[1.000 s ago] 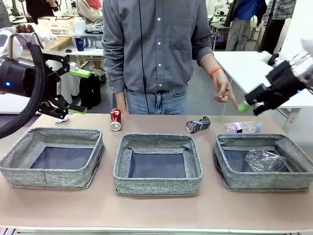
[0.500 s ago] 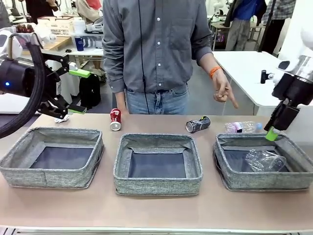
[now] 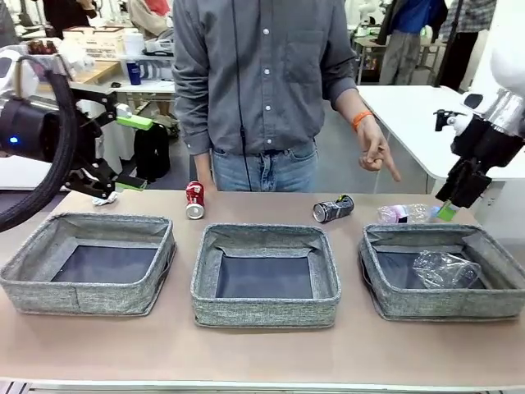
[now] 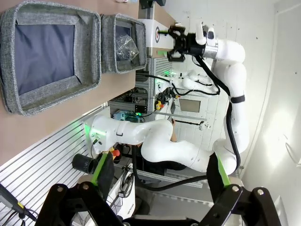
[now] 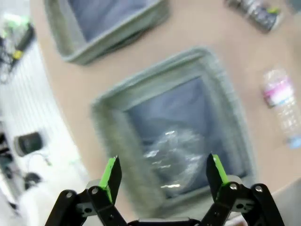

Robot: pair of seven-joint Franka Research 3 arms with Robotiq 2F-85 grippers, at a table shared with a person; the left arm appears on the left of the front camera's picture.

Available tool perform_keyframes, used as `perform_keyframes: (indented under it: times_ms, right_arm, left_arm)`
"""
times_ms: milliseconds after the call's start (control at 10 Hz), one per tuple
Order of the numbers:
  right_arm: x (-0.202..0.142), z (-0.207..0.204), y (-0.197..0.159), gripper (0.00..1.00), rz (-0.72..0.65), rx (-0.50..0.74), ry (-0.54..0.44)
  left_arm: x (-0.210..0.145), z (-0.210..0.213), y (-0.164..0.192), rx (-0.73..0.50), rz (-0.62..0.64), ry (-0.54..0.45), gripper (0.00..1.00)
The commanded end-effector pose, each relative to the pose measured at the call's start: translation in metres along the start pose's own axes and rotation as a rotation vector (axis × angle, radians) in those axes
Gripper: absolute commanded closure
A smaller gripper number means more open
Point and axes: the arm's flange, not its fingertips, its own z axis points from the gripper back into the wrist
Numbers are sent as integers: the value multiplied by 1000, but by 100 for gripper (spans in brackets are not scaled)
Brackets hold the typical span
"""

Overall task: Sort the waste into the appropriate baskets.
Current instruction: Pick up the waste item pointed out by the person.

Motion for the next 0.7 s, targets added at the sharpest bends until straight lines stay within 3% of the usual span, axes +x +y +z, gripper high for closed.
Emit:
perform_keyframes:
  times_ms: [0, 300, 500, 600]
  right_arm:
    - [2, -12, -59, 7, 181, -124, -9]
    - [-12, -28, -130, 7, 226, -144, 75]
    - [-10, -46, -141, 7, 217, -14, 76]
    - [-17, -38, -130, 7, 210, -130, 65]
  left_arm:
    - [-2, -1, -4, -15, 9, -1, 0]
    - [-2, -1, -4, -15, 9, -1, 0]
    - [-2, -1, -4, -15, 9, -1, 0]
    - [-2, -1, -4, -15, 9, -1, 0]
